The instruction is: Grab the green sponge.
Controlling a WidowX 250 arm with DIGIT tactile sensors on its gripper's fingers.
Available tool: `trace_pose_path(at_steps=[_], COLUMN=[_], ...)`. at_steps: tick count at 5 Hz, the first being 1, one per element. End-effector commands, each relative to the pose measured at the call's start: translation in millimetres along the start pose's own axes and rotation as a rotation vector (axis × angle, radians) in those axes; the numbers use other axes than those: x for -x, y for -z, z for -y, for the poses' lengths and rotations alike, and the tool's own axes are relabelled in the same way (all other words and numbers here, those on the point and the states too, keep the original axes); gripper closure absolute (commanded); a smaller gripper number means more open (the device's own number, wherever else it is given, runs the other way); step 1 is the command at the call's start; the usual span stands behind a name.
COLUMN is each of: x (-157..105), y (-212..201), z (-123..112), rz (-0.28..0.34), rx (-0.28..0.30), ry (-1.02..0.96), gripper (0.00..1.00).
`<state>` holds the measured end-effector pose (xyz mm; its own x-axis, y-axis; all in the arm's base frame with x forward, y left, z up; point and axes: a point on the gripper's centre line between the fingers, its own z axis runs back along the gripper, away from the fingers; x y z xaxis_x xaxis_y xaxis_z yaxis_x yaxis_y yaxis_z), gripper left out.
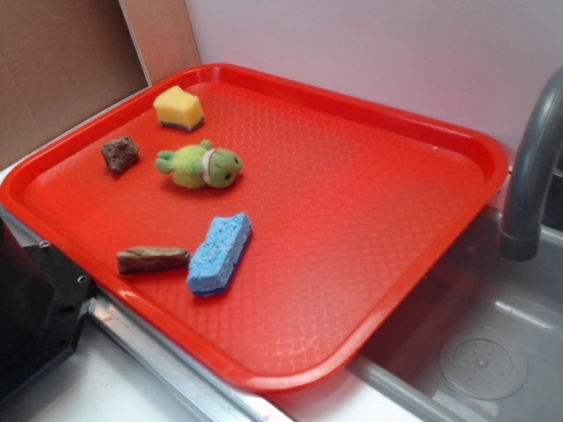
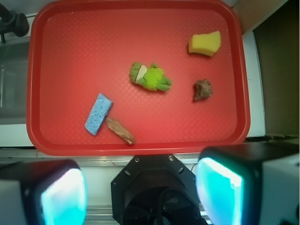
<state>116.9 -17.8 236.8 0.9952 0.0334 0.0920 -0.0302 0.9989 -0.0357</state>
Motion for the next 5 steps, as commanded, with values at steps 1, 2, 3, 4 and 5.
trace_pose_path(at_steps=[1, 2, 3, 4, 5], x=[0, -8, -26, -53, -80], y=[0, 3, 17, 49, 89], z=[0, -15, -38, -60, -87], rz=[0.0, 0.052, 0.054, 0.132, 0.144], rx=[0.0, -0.009, -0.032, -0.02, -0.093], ry=[0.0, -0.159, -0.349, -0.598, -0.84], gripper=[0.0, 0.0, 0.0, 0.0, 0.0])
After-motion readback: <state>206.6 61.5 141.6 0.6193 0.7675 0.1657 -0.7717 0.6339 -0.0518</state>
